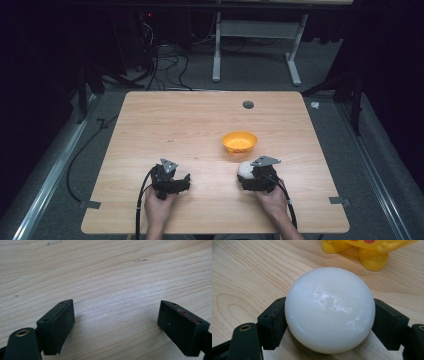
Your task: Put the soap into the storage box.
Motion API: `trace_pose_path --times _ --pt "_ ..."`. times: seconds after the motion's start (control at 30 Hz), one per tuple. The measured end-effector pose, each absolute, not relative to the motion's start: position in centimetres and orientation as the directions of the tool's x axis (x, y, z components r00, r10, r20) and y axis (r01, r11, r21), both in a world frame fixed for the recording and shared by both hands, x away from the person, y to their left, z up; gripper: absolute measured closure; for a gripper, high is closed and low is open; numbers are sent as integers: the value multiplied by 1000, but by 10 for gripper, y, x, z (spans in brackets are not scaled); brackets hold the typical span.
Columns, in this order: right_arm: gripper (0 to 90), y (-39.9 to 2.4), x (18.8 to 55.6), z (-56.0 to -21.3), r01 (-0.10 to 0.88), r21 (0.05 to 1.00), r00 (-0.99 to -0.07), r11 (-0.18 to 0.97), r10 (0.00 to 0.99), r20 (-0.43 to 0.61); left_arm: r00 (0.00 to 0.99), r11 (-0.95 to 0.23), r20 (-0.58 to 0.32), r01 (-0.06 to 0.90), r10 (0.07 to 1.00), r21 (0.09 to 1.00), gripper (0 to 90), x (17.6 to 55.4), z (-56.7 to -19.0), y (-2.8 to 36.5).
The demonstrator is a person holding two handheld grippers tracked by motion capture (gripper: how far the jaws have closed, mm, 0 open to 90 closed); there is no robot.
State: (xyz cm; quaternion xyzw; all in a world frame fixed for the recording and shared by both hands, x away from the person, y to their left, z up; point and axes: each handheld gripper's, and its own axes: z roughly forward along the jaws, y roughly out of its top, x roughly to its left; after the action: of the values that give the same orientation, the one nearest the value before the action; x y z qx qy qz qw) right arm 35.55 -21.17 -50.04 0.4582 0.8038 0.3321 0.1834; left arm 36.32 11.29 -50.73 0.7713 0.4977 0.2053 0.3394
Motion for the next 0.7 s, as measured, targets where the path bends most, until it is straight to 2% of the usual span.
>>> trace_pose_path --times 0.7 --pt "235 -211 356 -499 622 698 -503 355 864 8 421 -275 -21 629 907 727 146 363 -507 113"
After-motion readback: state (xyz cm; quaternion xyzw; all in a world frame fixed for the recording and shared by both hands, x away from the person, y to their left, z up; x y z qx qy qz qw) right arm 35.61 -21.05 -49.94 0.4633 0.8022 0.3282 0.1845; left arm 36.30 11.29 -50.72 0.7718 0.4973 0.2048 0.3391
